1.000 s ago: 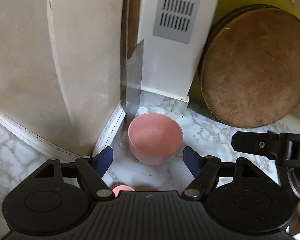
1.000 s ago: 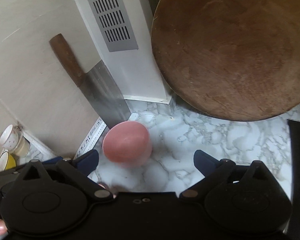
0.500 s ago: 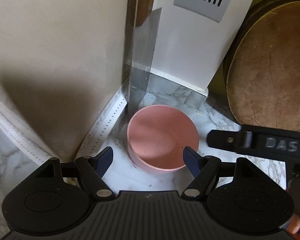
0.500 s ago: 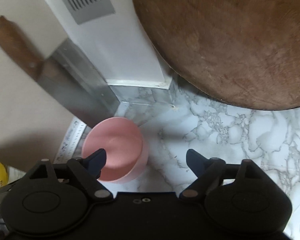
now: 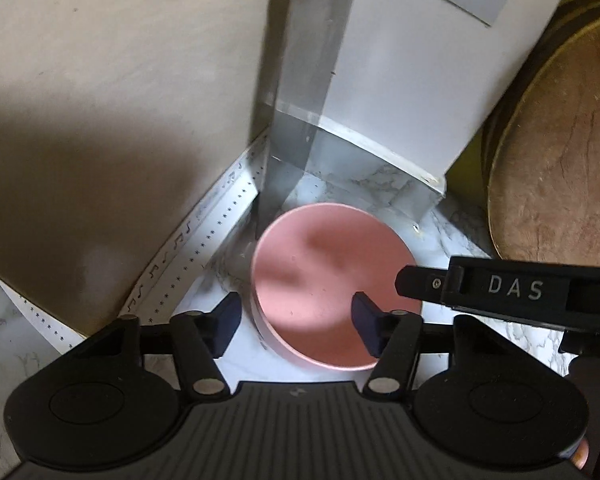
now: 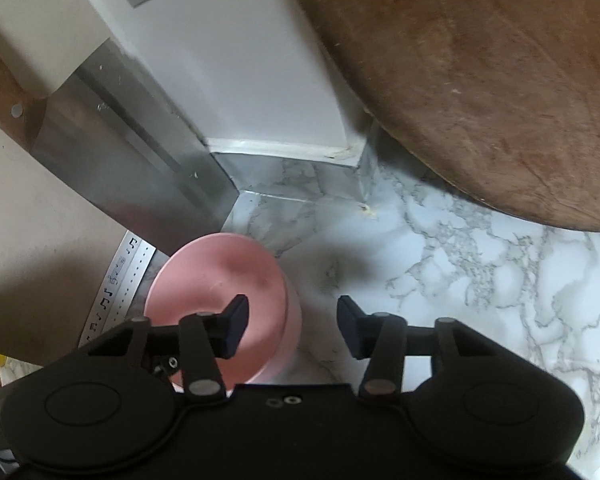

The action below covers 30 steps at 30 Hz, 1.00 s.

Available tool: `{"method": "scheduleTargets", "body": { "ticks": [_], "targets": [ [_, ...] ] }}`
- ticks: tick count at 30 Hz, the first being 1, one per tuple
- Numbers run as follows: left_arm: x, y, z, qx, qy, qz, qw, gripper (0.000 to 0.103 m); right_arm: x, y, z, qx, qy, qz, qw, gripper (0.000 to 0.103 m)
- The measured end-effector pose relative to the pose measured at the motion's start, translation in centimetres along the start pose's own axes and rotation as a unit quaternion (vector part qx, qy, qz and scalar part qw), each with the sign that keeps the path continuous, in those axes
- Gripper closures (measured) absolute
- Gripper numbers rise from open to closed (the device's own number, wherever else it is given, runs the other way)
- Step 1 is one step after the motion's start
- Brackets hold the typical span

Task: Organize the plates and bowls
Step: 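Move both grippers to the pink bowl and close on its rim, then lift the pink bowl with both grippers and carry it toward the bear-face plate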

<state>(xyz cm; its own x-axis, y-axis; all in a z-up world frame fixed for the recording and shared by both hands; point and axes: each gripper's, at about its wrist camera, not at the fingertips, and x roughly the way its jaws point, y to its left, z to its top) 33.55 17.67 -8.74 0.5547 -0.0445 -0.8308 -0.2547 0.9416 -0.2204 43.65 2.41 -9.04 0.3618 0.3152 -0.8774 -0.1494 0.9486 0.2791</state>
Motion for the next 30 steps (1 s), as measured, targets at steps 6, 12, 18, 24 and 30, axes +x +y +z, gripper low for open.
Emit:
{"method": "scheduleTargets", "body": {
  "ticks": [6,12,18,24,30],
  "targets": [
    [0.4,0.4,0.4,-0.004,0.007,0.005,1.0,0.069,0.9,0.7,-0.2,-0.014,0.01,0.003,1.0,0.076],
    [0.7,0.9,0.6,-0.007,0.015,0.014,0.9998,0.084,1.3,1.0,-0.7,-0.021,0.01,-0.003,1.0,0.093],
    [0.9,1.1,0.7,-0.003,0.017,0.015,0.9997,0.091,0.6,1.1,-0.8,-0.029,-0.002,-0.013,0.999,0.095],
    [0.3,0.9,0.5,0.008,0.017,0.014,0.9997,0.091,-0.1,1.3,-1.0,-0.038,-0.005,-0.023,0.999,0.095],
    [-0.7,0.5,0.4,0.016,0.018,0.007,0.9997,0.091,-2.1,1.4,-1.4,-0.038,-0.013,-0.028,0.999,0.095]
  ]
}}
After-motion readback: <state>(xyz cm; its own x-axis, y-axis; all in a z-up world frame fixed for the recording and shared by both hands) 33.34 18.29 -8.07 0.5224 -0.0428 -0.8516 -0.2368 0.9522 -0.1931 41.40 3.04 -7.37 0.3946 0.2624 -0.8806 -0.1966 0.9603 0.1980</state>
